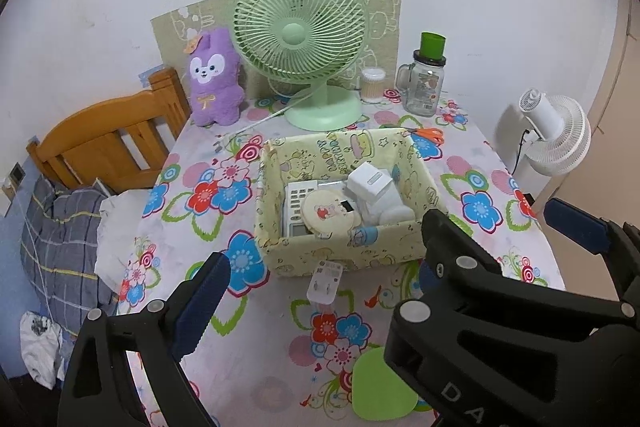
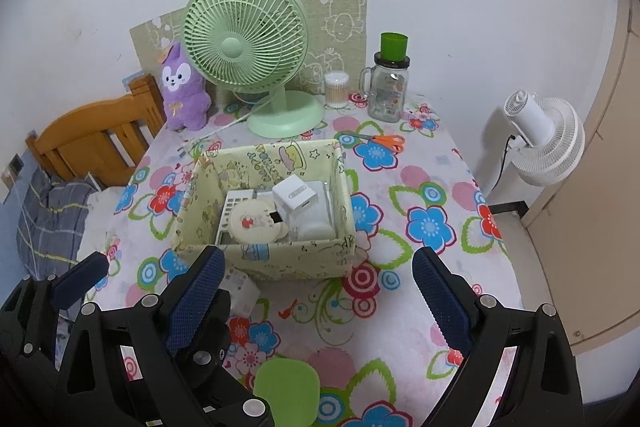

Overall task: Organize rigid objects
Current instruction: 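Withdraw both grippers from the box toward the white charger plug, then grasp the green rounded-square coaster with the right gripper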

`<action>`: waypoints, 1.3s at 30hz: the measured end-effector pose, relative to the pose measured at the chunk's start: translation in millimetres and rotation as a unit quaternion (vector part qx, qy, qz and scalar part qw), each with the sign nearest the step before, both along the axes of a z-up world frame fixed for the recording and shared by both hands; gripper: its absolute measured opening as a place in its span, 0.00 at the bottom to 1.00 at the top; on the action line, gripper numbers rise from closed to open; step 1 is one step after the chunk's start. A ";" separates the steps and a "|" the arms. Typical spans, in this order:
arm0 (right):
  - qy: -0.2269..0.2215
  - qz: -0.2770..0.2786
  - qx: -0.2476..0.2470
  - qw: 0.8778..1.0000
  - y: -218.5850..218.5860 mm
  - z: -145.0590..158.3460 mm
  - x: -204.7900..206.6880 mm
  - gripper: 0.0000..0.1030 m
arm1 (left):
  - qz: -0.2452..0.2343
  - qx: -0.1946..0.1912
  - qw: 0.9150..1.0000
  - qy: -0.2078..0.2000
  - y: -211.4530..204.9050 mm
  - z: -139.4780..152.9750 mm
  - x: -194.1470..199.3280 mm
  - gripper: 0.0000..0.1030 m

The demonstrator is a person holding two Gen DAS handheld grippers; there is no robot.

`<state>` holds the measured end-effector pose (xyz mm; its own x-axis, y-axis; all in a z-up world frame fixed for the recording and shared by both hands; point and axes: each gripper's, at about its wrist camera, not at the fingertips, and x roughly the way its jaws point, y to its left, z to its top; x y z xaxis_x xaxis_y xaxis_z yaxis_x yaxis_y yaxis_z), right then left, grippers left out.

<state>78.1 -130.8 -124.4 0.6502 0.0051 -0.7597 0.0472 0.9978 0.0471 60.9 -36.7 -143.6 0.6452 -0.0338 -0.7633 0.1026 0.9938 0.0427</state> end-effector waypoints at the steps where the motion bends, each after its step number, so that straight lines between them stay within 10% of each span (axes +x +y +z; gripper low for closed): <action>1: -0.002 0.001 0.001 1.000 0.7 -1.1 -1.8 0.94 | 0.002 0.000 1.000 0.000 1.1 -1.9 -2.4 0.94; 39: 0.056 -0.002 -0.011 0.998 27.4 -123.3 -35.4 0.94 | -0.015 -0.019 0.998 0.051 25.8 -121.5 -32.4 0.84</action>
